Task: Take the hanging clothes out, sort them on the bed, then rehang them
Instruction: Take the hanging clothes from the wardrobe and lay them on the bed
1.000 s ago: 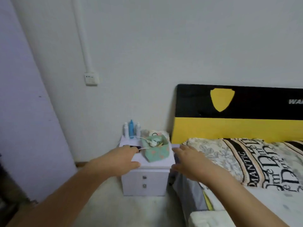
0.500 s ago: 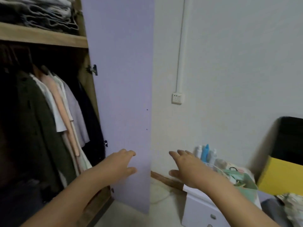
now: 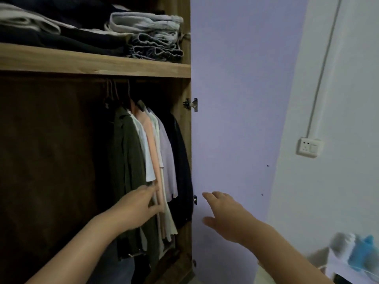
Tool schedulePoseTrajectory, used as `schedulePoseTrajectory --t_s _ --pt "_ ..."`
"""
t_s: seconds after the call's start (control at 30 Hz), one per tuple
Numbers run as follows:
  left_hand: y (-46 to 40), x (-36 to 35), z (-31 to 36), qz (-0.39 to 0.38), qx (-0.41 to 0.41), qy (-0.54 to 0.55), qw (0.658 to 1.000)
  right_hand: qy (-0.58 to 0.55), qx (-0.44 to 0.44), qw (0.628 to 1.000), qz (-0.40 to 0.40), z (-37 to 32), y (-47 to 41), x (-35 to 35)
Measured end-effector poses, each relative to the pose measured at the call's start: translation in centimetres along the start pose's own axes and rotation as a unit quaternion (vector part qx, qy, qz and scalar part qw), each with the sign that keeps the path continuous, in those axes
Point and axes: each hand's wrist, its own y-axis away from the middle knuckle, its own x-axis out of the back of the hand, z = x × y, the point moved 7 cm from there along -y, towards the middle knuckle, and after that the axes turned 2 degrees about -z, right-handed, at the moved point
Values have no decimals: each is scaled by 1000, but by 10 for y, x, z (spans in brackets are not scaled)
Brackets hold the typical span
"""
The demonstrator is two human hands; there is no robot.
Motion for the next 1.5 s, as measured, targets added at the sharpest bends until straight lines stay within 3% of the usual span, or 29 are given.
schedulePoseTrajectory --t_s 0.37,0.63,1.0,1.2,1.3,1.5 --pt "-60 35 -72 81 137 13 987 -79 170 982 21 -35 -136 32" --pt "-81 52 -121 109 181 30 977 -248 232 941 0 -72 -210 44" --pt "-138 130 -203 177 141 34 974 -435 267 854 100 -142 -320 84" --pt "-150 156 -244 196 111 45 973 -553 168 809 112 -165 -381 84" --pt "-151 163 -265 206 109 58 971 -624 149 766 46 -192 -401 78" --pt "-149 172 -290 227 103 90 964 -658 137 740 -27 -237 -427 64"
